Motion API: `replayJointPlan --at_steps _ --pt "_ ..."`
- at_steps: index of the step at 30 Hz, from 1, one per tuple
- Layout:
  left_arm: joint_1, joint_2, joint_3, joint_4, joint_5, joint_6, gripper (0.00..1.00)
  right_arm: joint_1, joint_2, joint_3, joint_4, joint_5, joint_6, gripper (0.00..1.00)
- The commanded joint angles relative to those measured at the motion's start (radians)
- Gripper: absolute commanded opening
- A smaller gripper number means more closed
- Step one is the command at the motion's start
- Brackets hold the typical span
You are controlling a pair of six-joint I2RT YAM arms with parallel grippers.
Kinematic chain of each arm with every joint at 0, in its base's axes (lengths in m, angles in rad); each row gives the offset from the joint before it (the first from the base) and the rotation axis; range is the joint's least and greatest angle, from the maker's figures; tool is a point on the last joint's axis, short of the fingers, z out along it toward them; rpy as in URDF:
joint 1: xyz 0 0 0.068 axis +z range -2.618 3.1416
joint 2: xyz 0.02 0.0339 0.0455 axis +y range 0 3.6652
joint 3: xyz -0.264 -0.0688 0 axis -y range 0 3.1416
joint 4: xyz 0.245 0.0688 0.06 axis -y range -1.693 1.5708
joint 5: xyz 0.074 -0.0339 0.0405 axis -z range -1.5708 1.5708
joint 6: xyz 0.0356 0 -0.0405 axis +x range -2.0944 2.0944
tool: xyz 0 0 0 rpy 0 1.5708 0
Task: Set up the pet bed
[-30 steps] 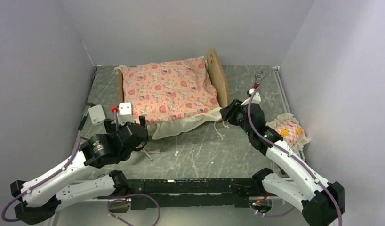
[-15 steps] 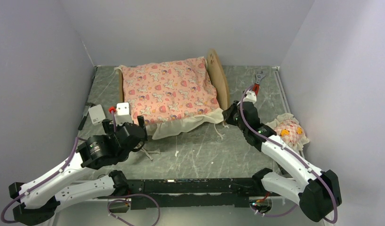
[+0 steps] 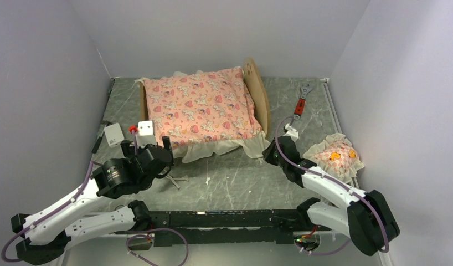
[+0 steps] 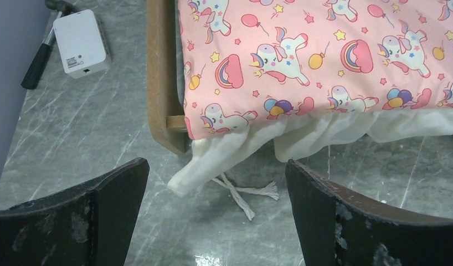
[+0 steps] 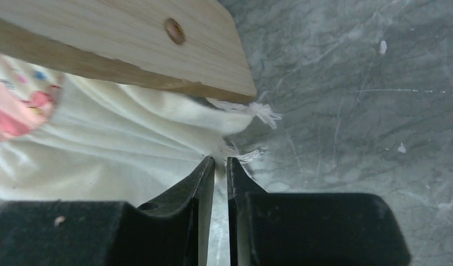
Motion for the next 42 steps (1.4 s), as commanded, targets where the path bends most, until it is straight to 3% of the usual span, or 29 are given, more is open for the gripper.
replayJointPlan --at_steps 1,5,8,12,18,22,27,34,36,42 --pt "0.002 0.008 0.018 -0.026 -0.033 -0.017 1.00 0.000 0.044 0.037 -0.022 0.034 -0.013 0.25" --pt "0.003 0.013 0.029 -0.037 -0.039 -0.016 1.00 0.002 -0.059 0.119 -0.160 0.052 -0.086 0.47" --pt "0.004 0.023 0.037 -0.043 -0.040 -0.015 1.00 0.002 -0.146 0.189 -0.230 0.052 -0.176 0.56" --pt "0.011 0.028 0.029 -0.012 -0.030 0.010 1.00 0.002 -0.157 0.273 -0.199 0.038 -0.292 0.62" --pt "0.021 0.048 0.025 0.015 -0.001 0.036 1.00 -0.005 0.013 0.388 -0.091 0.086 -0.406 0.62" --pt "0.021 0.055 0.037 0.013 0.017 0.035 1.00 -0.046 0.133 0.443 -0.040 0.118 -0.466 0.53" --pt "0.022 0.097 0.067 0.015 0.096 0.072 1.00 -0.212 0.171 0.435 0.041 0.107 -0.598 0.15" --pt "0.023 0.188 0.122 0.029 0.262 0.096 0.99 -0.397 0.209 0.497 0.127 0.049 -0.732 0.09" --pt "0.022 0.206 0.118 0.059 0.312 0.110 0.99 -0.427 0.233 0.541 0.124 0.048 -0.768 0.14" --pt "0.022 0.293 0.118 0.067 0.412 0.112 0.96 -0.456 0.227 0.651 -0.049 0.127 -0.743 0.51"
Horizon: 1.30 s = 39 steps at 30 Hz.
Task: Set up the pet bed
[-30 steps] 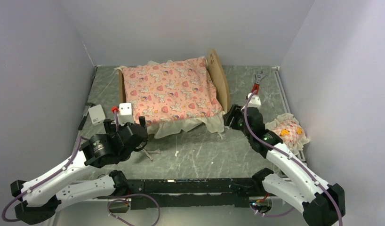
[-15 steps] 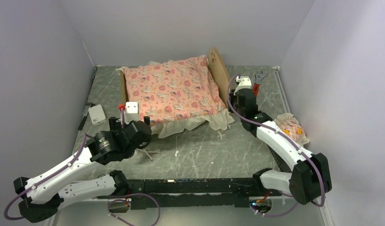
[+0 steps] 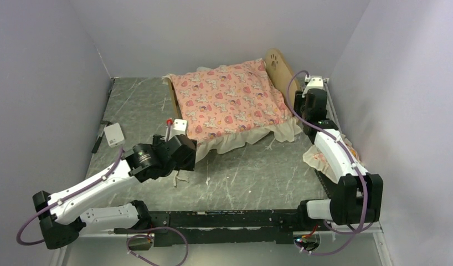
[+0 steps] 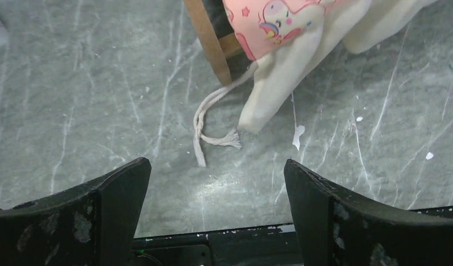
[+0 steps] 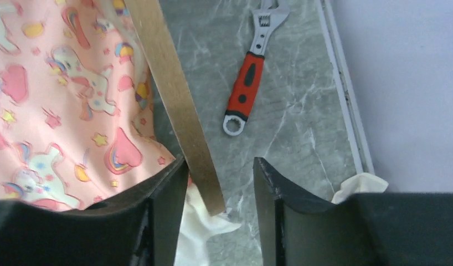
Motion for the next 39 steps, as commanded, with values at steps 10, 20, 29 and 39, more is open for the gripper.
replayJointPlan --at_steps 10,20,29,39 --pt "0.023 -0.029 -0.049 0.026 0.002 -0.063 0.99 0.242 -0.419 -0.077 -0.155 -0.010 0.199 0.66" --pt "0.373 -0.156 -0.287 0.220 0.257 -0.027 0.99 0.842 -0.324 -0.260 0.162 -0.004 0.032 0.75" --pt "0.603 -0.274 -0.462 0.284 0.430 -0.115 1.00 1.134 0.047 -0.080 0.269 0.056 -0.292 0.70" --pt "0.638 -0.199 -0.531 0.349 0.520 -0.146 0.99 1.206 0.289 0.096 0.241 0.020 -0.473 0.65"
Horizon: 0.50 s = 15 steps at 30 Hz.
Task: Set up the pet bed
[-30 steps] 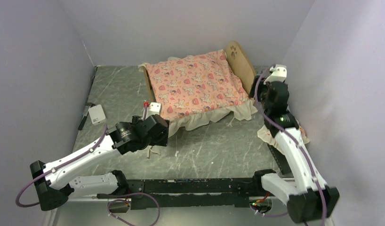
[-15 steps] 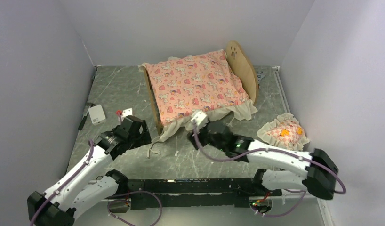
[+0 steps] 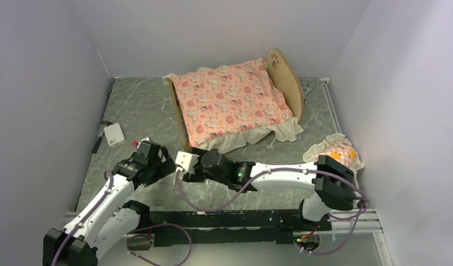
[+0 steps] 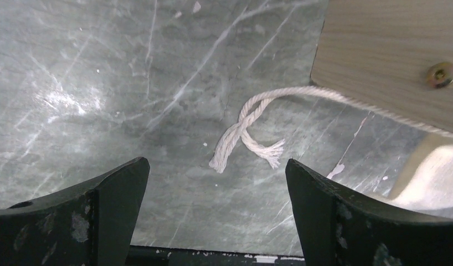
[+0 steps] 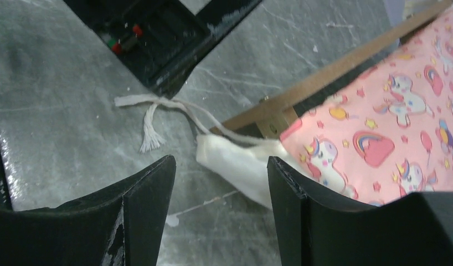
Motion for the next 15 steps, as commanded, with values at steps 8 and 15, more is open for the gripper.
replayJointPlan --at_steps 8,15 --pt "0.006 0.040 -0.009 0.063 0.093 0.007 0.97 0.007 0.192 0.140 -0.017 -0.003 -0.149 0.52" --pt "0.005 0.098 0.030 0.074 0.110 0.055 0.89 -0.060 0.137 0.082 0.043 0.005 -0.062 0.13"
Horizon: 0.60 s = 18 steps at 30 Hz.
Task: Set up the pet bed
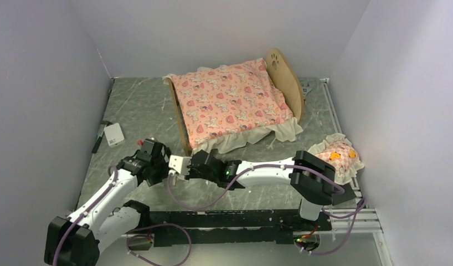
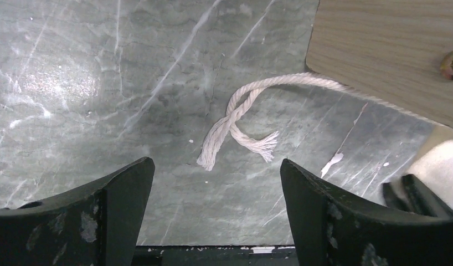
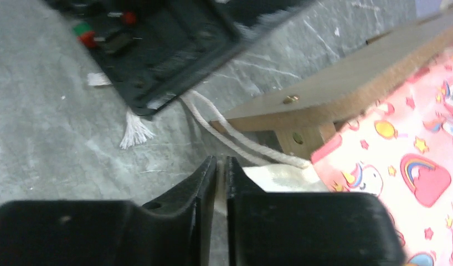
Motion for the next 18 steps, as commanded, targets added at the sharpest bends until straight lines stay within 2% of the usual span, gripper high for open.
replayJointPlan --at_steps 1,3,9,11,15,18 --pt "0.004 0.031 0.049 0.025 0.025 0.045 0.88 -0.068 -0.094 -0.031 0.082 -0.008 0.090 0.08" --pt "0.004 0.047 0.064 0.026 0.024 0.054 0.86 -0.107 -0.141 -0.071 0.123 -0.044 0.147 0.00" --pt "0.001 0.128 0.098 0.045 0.007 0.094 0.77 -0.235 -0.275 -0.218 0.281 -0.184 0.339 0.00" --pt "0.001 0.153 0.101 0.060 0.000 0.098 0.70 -0.283 -0.305 -0.270 0.341 -0.237 0.387 0.00" --pt "0.001 0.213 0.106 0.106 -0.003 0.100 0.59 -0.334 -0.303 -0.305 0.399 -0.309 0.443 0.00" --pt "-0.001 0.269 0.118 0.125 -0.009 0.102 0.58 -0.344 -0.277 -0.310 0.429 -0.347 0.458 0.00"
